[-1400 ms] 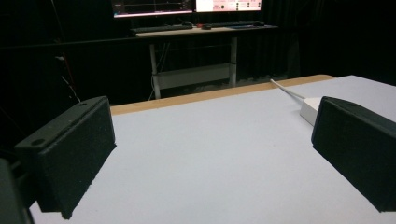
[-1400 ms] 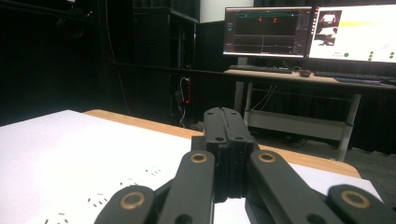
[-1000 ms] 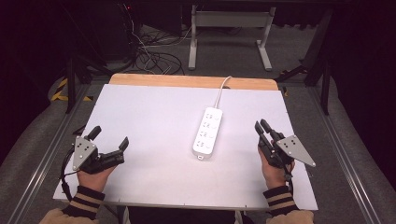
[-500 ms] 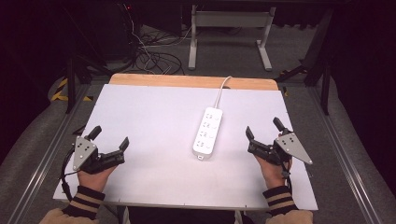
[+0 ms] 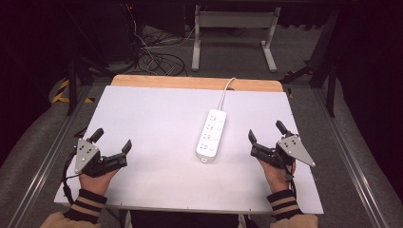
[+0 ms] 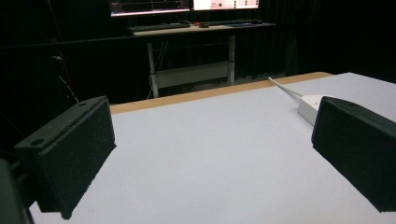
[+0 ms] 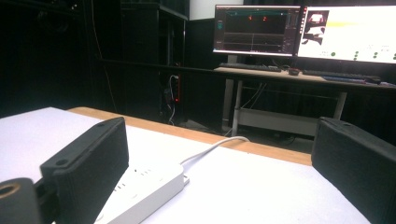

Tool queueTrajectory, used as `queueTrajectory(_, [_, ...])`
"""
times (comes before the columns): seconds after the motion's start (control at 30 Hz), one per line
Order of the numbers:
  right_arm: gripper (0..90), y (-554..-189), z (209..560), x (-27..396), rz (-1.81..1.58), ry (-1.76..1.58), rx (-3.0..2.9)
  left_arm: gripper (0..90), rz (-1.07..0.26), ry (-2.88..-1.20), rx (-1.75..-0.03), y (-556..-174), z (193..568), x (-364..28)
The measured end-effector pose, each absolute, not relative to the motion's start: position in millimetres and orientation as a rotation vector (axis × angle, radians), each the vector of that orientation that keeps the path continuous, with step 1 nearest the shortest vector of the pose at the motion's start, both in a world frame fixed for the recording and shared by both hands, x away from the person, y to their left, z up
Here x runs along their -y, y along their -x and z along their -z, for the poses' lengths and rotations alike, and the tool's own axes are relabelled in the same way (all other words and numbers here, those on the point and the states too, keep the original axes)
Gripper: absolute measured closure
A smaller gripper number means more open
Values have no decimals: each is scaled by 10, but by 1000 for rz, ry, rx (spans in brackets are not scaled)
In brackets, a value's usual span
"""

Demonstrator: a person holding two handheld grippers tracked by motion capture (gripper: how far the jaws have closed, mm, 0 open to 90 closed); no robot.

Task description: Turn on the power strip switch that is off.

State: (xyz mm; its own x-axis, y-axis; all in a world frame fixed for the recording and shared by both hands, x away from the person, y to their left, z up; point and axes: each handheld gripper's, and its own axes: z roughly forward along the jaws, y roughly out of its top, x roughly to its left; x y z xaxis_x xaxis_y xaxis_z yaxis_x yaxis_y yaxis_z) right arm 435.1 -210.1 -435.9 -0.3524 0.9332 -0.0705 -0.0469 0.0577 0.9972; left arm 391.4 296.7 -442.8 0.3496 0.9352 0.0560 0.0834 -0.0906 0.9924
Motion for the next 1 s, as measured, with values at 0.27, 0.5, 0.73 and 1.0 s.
queueTrajectory(0.27, [52, -4356, 4381, 2069, -1420, -946, -1503, 2, -948, -1482, -972, -3894, 4429, -2965])
queueTrajectory(0.5, [53, -4355, 4397, 2062, -1415, -942, -1516, 2, -942, -1490, -974, -3909, 4431, -2953])
queueTrajectory(0.73, [54, -4352, 4397, 2079, -1413, -951, -1507, 2, -939, -1489, -975, -3915, 4431, -2957])
queueTrajectory(1.0, [56, -4352, 4401, 2076, -1413, -951, -1510, 3, -933, -1486, -979, -3916, 4430, -2957])
